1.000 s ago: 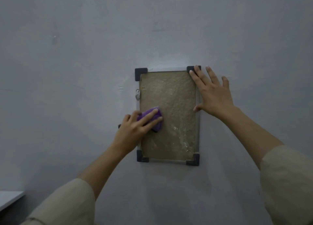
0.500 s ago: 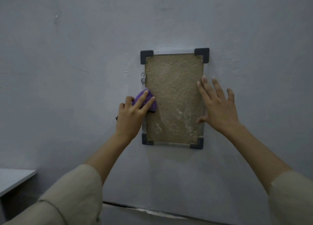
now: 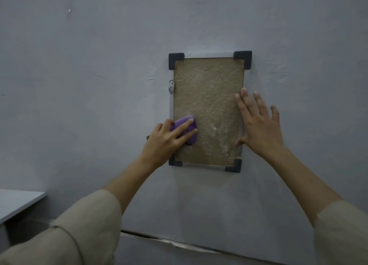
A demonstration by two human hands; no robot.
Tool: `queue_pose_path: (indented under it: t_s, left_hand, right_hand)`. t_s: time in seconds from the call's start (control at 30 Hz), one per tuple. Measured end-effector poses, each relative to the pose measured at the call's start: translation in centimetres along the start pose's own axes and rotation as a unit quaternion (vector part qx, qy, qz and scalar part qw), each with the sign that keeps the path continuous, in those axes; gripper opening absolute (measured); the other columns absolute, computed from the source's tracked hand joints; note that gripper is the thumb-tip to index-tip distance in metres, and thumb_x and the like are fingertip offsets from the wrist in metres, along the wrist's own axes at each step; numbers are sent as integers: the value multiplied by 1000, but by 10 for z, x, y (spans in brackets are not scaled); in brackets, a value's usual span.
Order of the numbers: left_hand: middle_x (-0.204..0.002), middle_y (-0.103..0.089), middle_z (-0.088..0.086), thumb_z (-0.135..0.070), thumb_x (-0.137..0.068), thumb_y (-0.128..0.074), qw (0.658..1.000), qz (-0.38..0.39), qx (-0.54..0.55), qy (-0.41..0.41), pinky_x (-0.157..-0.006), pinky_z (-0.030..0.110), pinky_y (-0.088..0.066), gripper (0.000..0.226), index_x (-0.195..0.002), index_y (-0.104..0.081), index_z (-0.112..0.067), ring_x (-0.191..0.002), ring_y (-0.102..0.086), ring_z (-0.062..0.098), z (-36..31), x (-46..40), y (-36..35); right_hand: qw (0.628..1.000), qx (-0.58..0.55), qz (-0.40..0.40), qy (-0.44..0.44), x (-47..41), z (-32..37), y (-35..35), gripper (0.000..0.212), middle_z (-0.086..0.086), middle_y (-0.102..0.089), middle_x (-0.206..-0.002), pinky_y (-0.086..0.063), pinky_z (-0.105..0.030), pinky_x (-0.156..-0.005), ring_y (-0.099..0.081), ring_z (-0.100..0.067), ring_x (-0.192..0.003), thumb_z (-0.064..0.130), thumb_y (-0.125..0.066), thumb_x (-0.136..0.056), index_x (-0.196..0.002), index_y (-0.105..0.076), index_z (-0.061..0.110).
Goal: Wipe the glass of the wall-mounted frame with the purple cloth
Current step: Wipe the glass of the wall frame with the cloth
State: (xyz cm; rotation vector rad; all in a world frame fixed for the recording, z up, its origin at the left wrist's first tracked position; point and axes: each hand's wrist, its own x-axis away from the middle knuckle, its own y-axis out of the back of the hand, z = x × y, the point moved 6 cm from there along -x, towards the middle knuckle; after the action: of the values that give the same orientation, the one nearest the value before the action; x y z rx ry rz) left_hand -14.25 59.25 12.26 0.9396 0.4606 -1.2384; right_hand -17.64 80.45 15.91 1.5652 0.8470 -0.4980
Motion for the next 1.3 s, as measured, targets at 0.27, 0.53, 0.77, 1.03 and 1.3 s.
queue_pose_path:
  t_s: [0.27, 0.53, 0.77, 1.03, 1.3]
  left_hand:
    - [-135, -54, 10, 9, -80, -57, 968, -50, 33, 242, -61, 39, -55, 53, -127, -58, -16, -83, -55, 39, 39, -16, 9]
    - [-137, -52, 11, 2, -80, -63, 997, -24, 27, 70, -65, 44, -56, 53, -128, -56, -18, -88, -57, 42, 23, -34, 12]
    - [-133, -55, 16, 3, -78, -66, 991, -70, 70, 87, -65, 41, -57, 50, -125, -60, -14, -85, -57, 40, 6, -52, 16]
    - [-139, -49, 14, 0, -85, -56, 987, -69, 72, 123, -68, 45, -54, 50, -131, -53, -18, -92, -52, 42, 31, -72, 17]
    - [-138, -50, 17, -3, -77, -70, 991, -23, 82, -103, -71, 47, -55, 59, -131, -53, -19, -92, -57, 40, -27, -73, 5]
  right_hand:
    - [1000, -1, -2, 0, -1, 0, -1, 128, 4, 13, -158, -17, -55, -111, 3, -24, -145, 40, -83, -60, -148, 9, 20]
    - [1000, 3, 0, -2, -1, -1, -1, 129, 4, 12, -158, -18, -55, -110, 2, -24, -145, 42, -83, -59, -148, 9, 21]
    - [1000, 3, -1, -2, -2, -1, -2, 128, 4, 14, -157, -18, -54, -111, 4, -23, -145, 41, -82, -61, -147, 10, 21]
    - [1000, -5, -1, 2, -1, -3, -2, 129, 5, 15, -157, -17, -54, -111, 4, -23, -145, 44, -82, -59, -148, 10, 22]
    - [1000, -9, -10, 7, -2, -3, -2, 126, 4, 14, -157, -18, -54, -110, 4, -23, -145, 39, -81, -63, -147, 10, 23]
